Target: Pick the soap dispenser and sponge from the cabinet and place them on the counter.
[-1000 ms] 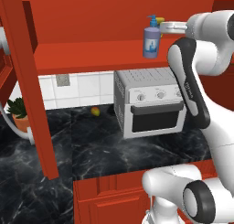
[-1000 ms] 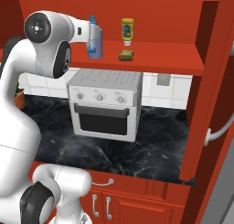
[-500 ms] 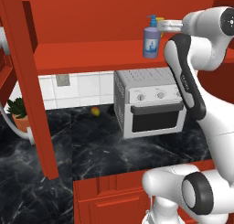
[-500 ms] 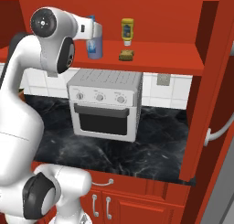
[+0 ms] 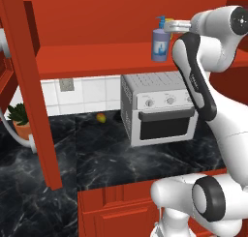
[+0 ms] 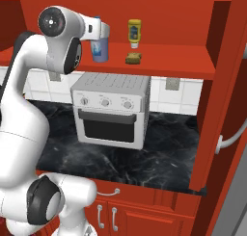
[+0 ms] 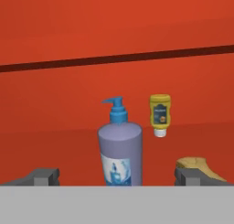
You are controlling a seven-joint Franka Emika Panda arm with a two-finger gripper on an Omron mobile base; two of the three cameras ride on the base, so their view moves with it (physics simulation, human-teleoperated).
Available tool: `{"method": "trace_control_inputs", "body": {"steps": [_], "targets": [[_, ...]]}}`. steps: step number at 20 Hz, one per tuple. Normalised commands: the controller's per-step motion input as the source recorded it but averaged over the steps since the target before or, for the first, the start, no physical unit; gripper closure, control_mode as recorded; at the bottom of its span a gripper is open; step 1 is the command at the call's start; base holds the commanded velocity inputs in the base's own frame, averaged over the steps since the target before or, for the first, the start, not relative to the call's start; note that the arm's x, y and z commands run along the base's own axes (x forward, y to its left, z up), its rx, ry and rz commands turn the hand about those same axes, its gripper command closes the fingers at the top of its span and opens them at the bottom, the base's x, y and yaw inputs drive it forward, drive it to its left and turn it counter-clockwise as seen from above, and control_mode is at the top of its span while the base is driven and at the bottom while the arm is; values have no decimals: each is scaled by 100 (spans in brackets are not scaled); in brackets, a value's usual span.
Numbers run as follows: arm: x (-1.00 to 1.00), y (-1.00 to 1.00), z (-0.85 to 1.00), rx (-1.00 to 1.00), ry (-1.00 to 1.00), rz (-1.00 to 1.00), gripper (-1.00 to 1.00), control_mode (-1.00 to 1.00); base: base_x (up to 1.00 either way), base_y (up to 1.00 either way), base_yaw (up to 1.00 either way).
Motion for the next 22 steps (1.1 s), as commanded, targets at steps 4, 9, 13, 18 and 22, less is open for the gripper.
{"method": "trace_control_inputs", "body": {"steps": [4,9,13,18,22], "targets": [[15,0,-1,0,0,1,-100,-100,0,0,0],[15,0,-1,0,0,1,-100,-100,0,0,0],[14,0,-1,0,0,0,-100,-100,0,0,0],[13,0,-2,0,0,0,-100,-100,0,0,0],[11,0,-3,0,1,0,-100,-100,0,0,0]]}}
